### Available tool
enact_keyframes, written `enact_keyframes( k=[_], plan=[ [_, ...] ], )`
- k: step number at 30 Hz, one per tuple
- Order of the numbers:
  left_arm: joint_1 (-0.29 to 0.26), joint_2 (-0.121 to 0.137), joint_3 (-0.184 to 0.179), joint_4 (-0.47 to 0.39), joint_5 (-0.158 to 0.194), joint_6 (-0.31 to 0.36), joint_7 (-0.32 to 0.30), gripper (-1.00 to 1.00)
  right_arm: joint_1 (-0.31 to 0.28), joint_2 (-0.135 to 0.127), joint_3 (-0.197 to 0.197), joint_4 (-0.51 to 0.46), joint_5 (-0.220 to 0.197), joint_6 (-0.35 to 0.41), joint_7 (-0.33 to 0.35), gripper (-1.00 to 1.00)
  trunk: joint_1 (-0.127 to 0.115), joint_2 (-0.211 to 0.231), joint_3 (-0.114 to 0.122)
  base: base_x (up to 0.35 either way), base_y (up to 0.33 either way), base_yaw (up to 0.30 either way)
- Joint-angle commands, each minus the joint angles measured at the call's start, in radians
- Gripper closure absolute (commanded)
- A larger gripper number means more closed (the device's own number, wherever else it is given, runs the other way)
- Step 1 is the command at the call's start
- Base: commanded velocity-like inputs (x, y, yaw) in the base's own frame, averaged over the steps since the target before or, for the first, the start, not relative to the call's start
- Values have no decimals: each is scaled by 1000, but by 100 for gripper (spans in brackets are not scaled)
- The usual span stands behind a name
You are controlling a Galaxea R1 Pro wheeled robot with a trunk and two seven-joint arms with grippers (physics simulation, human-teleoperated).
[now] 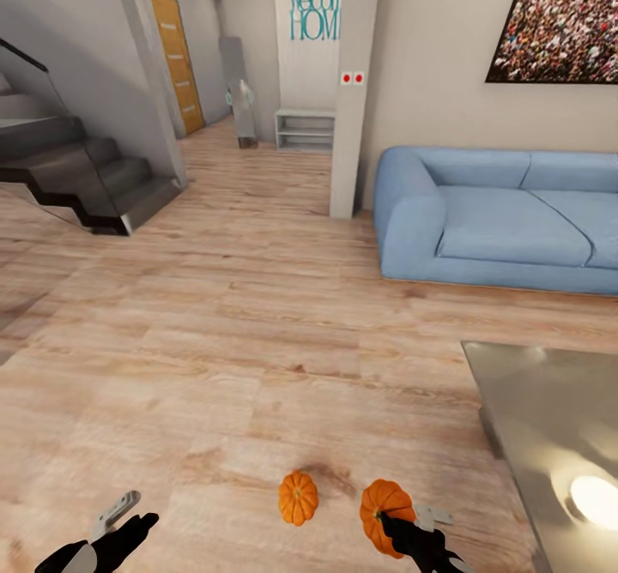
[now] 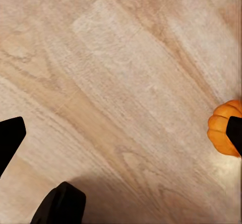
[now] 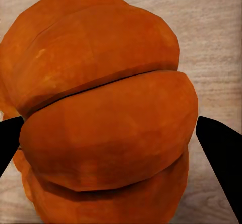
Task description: Place each of the two pumpkins and all three candles from the living room inside a cabinet in the living room (use any cabinet), then make sure every cabinet is closed, and position the cauldron so it is next to a table in the living room.
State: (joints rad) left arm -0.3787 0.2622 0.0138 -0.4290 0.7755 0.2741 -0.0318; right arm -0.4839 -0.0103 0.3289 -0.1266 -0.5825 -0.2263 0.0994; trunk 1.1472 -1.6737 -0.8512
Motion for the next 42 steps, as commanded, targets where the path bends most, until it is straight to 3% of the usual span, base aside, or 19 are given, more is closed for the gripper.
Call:
enact_keyframes(
  k=[1, 15, 28, 42],
  plan=[
    [0, 0, 2, 0, 6, 5, -2, -100, -1, 0, 6, 1, -10, -4, 5, 100, 0, 0, -1, 323, 109, -27],
    [0, 0, -1, -1, 5, 5, -3, -100, -1, 0, 5, 1, -11, -8, 6, 100, 0, 0, 2, 249, 30, -63],
    [0, 0, 0, -1, 5, 5, -3, -100, -1, 0, 5, 1, -11, -7, 6, 100, 0, 0, 4, 143, -229, -30],
    [0, 0, 1, -1, 5, 5, -6, -100, -1, 0, 5, 1, -11, -8, 6, 100, 0, 0, 4, 126, -76, 0]
  ],
)
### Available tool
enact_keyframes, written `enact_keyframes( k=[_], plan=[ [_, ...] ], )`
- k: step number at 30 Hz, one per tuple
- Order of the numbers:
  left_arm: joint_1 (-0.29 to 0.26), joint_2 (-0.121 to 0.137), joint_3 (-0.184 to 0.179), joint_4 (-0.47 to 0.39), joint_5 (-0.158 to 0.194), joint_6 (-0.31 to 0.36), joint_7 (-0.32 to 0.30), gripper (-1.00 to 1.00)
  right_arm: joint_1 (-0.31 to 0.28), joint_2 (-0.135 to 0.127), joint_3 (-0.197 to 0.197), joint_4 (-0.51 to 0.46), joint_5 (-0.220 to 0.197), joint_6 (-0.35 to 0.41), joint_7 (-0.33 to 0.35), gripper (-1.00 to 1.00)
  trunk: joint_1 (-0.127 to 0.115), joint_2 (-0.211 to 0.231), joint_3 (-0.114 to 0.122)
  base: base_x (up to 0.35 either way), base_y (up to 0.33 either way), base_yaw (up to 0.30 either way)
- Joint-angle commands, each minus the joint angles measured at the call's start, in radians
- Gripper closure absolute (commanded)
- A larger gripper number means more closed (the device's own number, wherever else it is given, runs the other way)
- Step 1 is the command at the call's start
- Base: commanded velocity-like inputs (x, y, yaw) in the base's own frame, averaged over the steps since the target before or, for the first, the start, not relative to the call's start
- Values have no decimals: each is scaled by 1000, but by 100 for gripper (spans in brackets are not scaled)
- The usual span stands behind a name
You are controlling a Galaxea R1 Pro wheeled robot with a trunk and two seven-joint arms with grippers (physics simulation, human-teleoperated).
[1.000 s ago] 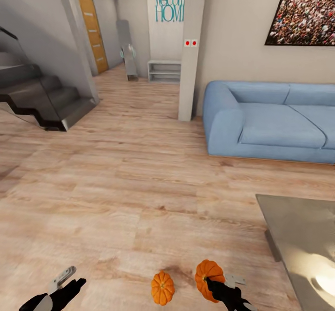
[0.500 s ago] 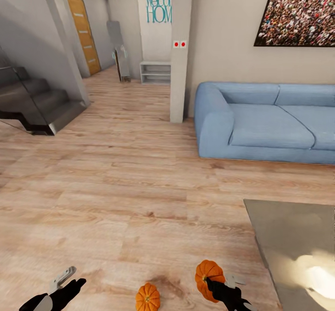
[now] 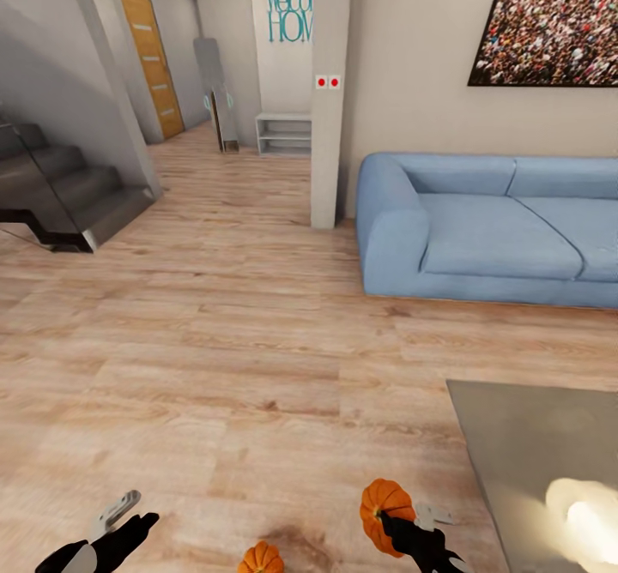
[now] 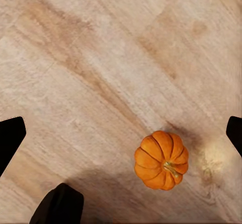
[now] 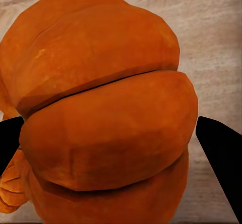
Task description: Place each of the two pumpkins and all three candles from the living room inside a cabinet in the living room (use any cabinet), then make sure every cabinet is closed, and position the cauldron so it is next to a table in the living room.
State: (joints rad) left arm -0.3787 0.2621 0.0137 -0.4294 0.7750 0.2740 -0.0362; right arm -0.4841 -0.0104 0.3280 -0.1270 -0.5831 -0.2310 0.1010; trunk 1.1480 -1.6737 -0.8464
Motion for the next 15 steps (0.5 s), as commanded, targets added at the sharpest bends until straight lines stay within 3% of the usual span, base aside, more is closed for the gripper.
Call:
enact_keyframes(
  k=[1, 9, 15],
  plan=[
    [0, 0, 2, 0, 6, 5, -5, -100, -1, 0, 6, 1, -11, -4, 5, 100, 0, 0, -1, -174, -7, 0],
    [0, 0, 3, 0, 6, 5, -10, -100, -1, 0, 6, 1, -11, -4, 5, 100, 0, 0, -1, -130, -4, 0],
    [0, 0, 2, -1, 5, 5, -10, -100, -1, 0, 6, 1, -9, -5, 4, 100, 0, 0, -1, -139, -113, 0]
  ],
)
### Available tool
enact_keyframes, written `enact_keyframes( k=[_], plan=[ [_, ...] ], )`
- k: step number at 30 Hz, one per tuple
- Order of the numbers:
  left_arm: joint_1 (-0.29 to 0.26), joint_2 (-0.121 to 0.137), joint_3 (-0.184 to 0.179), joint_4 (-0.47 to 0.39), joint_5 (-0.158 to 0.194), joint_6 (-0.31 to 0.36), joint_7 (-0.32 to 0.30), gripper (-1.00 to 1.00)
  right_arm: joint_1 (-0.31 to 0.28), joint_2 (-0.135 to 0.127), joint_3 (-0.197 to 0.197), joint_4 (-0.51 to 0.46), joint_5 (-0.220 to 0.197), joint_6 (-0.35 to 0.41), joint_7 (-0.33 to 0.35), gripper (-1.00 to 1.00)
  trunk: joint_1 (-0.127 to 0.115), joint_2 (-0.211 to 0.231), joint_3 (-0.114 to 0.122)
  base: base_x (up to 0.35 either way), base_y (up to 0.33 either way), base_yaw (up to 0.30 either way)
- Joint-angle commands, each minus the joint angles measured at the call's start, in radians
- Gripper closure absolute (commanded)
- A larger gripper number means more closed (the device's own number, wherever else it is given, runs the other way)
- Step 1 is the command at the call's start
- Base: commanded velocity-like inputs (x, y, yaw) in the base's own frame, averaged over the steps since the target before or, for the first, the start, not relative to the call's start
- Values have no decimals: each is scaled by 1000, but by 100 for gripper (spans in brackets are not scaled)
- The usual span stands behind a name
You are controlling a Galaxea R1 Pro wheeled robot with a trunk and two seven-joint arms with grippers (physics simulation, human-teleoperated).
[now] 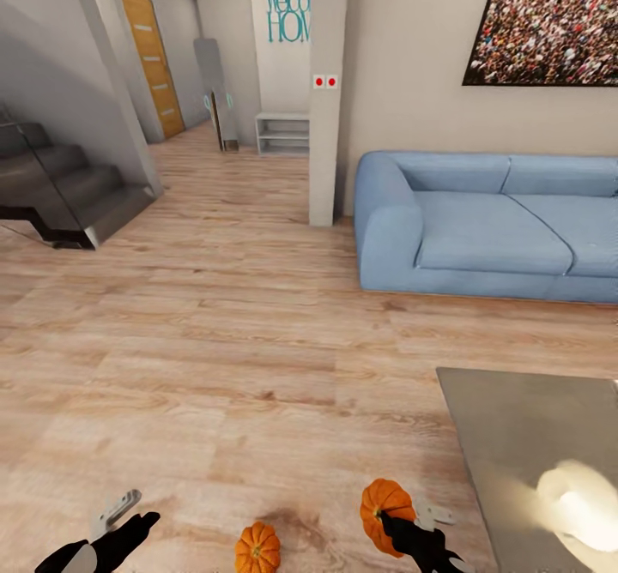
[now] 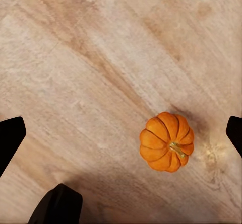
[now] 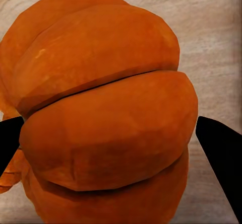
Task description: Place each of the two pumpkins and all three candles from the living room inside a cabinet in the living room (use any cabinet), then make sure every cabinet is closed, and position the cauldron so it is next to a table in the living room.
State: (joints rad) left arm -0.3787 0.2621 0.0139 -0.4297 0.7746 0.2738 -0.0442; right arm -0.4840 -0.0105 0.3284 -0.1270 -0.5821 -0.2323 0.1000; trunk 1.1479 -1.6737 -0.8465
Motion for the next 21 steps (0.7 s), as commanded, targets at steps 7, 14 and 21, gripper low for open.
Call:
enact_keyframes(
  k=[7, 14, 21],
  plan=[
    [0, 0, 1, -1, 5, 5, -2, -100, -1, -1, 4, -8, -16, 3, -9, 100, 0, 0, -1, -50, -125, 0],
    [0, 0, 0, -1, 5, 5, -2, -100, -6, 1, 0, -85, -16, 228, -157, 100, 0, 0, -1, -8, -37, 0],
    [0, 0, 0, -1, 5, 5, -3, -100, -12, 0, -4, -458, -19, 518, -422, 100, 0, 0, -1, 0, -1, 0]
  ],
)
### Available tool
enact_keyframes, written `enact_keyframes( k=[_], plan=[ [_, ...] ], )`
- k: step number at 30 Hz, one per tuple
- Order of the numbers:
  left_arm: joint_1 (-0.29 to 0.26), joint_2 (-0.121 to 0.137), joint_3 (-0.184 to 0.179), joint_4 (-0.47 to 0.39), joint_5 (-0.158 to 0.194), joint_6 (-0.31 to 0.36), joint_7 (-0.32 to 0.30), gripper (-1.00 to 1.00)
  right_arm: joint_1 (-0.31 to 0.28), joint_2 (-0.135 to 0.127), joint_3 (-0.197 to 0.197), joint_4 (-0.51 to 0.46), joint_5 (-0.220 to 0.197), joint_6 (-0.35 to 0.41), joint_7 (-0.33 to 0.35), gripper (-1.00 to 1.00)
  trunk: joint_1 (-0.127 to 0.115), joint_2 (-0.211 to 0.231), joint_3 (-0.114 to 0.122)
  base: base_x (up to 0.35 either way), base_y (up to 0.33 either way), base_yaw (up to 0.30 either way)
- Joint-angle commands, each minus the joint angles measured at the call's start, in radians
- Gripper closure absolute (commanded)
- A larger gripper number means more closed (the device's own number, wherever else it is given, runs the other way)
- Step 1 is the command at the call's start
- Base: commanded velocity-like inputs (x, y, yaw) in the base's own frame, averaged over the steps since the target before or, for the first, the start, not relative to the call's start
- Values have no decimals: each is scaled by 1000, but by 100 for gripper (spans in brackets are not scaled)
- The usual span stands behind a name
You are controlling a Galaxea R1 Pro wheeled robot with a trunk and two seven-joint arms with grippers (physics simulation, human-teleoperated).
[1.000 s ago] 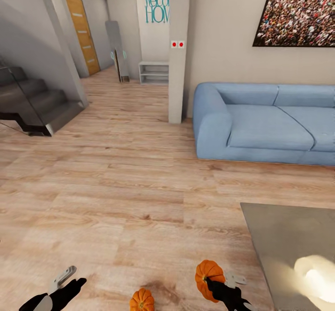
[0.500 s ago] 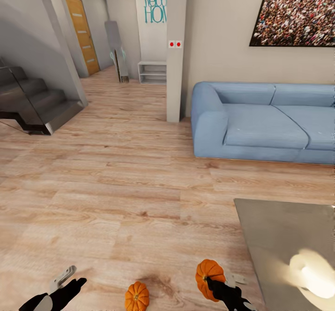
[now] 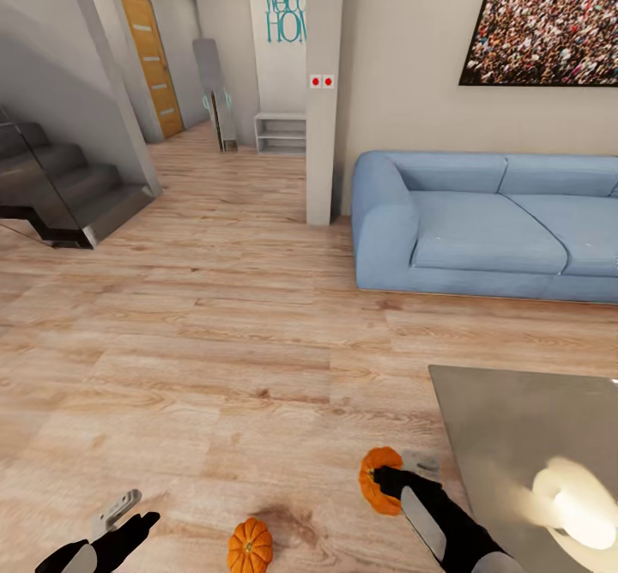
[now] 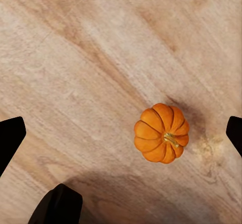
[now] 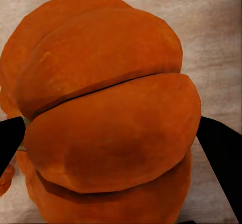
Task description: Place each of the two pumpkins and all three candles from the living room inside a cabinet in the living room (use any cabinet), then make sure every cabinet is closed, and position the cauldron so it is next to a table in the living room.
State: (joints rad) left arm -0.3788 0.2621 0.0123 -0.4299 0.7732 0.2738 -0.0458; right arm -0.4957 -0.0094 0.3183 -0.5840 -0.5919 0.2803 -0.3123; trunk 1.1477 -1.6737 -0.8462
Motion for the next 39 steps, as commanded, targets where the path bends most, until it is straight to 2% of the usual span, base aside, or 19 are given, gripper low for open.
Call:
enact_keyframes(
  k=[1, 10, 17, 23, 27, 29, 31, 36, 39],
  plan=[
    [0, 1, 2, -1, 6, 6, -2, -100, -1, -2, 6, -38, -9, 23, -22, 100, 0, 0, -1, 0, 0, 0],
    [0, 0, -1, -1, 5, 7, -3, -100, -1, -3, 8, -359, 2, 133, -46, 100, 0, 0, -1, 0, 0, 0],
    [0, -15, -6, 0, -6, 6, -3, -100, -1, -8, 6, -428, 0, 158, -47, 100, 0, 0, -1, 0, 0, 0],
    [0, -19, -8, 0, -8, 5, -3, -100, -1, -7, 8, -554, -1, 161, -48, 100, 0, 0, -1, 0, 0, 0],
    [0, -20, -7, 0, -7, 4, -4, -100, 0, -4, 8, -626, -5, 162, -51, 100, 15, -28, -13, 0, 0, 0],
    [0, -26, -8, 1, -7, 4, -4, -100, 0, -3, 9, -677, -7, 164, -72, 100, 23, -42, -20, 0, 0, 0],
    [0, -41, -10, 0, -9, 4, -5, -100, 2, -3, 10, -747, -8, 203, -116, 100, 31, -56, -26, 0, 0, 0],
    [0, -48, -12, 0, -12, -5, -6, -100, 9, -3, 10, -820, -8, 236, -126, 100, 50, -91, -42, 0, 0, 0],
    [0, -57, -21, 0, -28, -32, -6, -100, 10, -2, 10, -837, -9, 261, -126, 100, 61, -112, -51, 0, 0, 0]
  ],
)
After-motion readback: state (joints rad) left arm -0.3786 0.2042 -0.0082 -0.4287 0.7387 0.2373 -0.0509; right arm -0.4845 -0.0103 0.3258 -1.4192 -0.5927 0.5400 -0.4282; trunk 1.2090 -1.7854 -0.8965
